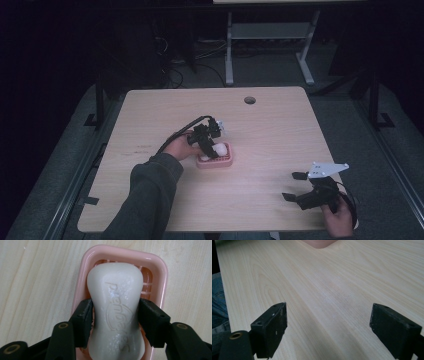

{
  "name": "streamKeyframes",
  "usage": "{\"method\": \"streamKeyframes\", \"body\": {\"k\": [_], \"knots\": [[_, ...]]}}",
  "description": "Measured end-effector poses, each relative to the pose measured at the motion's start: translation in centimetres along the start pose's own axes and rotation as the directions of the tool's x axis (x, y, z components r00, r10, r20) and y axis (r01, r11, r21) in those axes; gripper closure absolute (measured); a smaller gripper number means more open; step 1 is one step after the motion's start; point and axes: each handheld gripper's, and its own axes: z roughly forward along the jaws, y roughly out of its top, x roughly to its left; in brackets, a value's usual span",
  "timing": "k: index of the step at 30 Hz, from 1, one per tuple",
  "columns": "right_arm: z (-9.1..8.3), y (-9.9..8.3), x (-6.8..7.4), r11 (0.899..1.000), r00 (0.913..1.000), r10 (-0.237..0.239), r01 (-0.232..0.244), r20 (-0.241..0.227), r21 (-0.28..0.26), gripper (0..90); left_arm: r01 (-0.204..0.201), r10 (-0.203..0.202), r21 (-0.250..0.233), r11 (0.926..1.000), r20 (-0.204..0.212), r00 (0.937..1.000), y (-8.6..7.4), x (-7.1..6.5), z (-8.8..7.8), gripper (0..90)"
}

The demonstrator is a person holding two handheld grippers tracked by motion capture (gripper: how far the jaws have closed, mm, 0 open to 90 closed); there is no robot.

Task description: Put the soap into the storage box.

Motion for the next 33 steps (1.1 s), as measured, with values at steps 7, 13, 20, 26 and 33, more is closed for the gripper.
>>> {"method": "streamKeyframes", "body": {"k": [7,13,20,26,33], "knots": [[0.0,0.0,0.0,1.000,1.0000,-0.002,0.002,0.004,0.004,14.2,-0.002,0.002,-0.003,1.0000,-0.012,0.9999,-0.1,-0.4,-0.5,41.3],[0.0,0.1,0.0,1.000,1.0000,-0.003,0.003,0.005,0.003,14.2,-0.006,0.006,-0.023,0.9997,-0.024,0.9997,-0.3,-0.6,-1.3,40.0],[0.1,0.1,0.1,1.000,1.0000,0.003,-0.003,0.009,0.005,14.2,0.003,-0.003,-0.031,0.9995,-0.023,0.9997,-0.9,-0.7,-1.8,38.8],[0.1,0.2,0.1,1.000,1.0000,-0.001,0.001,0.008,0.008,14.1,0.017,-0.018,-0.045,0.9989,-0.021,0.9996,-1.5,-0.9,-2.2,37.7],[0.3,0.3,0.2,1.000,0.9999,-0.001,0.001,0.011,0.010,14.2,0.026,-0.027,-0.060,0.9979,-0.017,0.9995,-1.9,-1.1,-2.8,35.9]]}}
